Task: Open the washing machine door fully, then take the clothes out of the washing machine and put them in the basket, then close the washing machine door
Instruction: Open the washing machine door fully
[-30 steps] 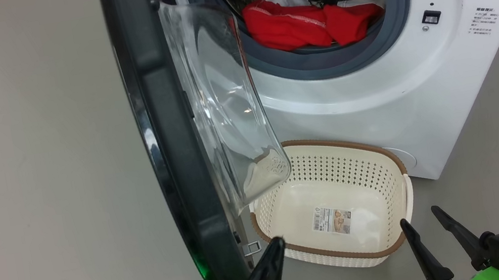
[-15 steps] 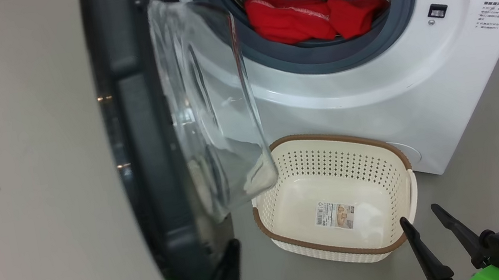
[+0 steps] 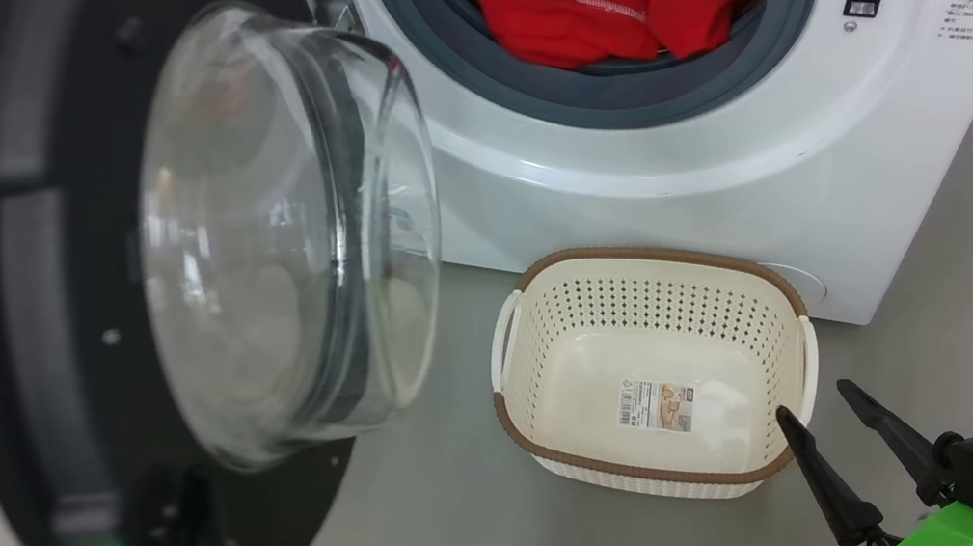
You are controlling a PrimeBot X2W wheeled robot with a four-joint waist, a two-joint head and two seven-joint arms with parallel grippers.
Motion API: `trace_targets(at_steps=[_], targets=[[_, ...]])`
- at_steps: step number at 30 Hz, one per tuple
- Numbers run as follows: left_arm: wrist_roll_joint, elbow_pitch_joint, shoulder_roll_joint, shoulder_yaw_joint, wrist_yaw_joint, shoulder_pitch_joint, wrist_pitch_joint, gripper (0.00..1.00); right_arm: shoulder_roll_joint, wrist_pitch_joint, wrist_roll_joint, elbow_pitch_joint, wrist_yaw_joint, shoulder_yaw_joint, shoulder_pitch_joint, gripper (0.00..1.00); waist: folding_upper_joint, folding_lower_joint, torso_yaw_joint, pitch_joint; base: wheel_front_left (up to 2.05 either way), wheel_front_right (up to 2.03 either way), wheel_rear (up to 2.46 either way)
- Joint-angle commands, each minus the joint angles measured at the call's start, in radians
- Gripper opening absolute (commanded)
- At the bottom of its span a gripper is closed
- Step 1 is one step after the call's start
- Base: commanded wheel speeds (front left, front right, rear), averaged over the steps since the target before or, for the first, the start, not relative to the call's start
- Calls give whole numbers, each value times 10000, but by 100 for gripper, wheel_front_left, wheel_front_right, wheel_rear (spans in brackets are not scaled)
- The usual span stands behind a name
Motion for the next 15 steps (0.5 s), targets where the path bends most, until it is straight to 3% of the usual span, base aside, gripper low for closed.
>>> trace_targets(at_steps=[1, 15], targets=[[93, -218, 152, 653, -31, -275, -95, 0, -149, -93, -70, -240, 75, 276, -304, 100, -1, 0, -21, 34, 0, 0, 0], [578, 846, 158, 4114, -712, -1492, -95, 0, -275, -93, -105, -272, 75, 320, -474, 100, -1, 0, -334, 375, 0, 0, 0]])
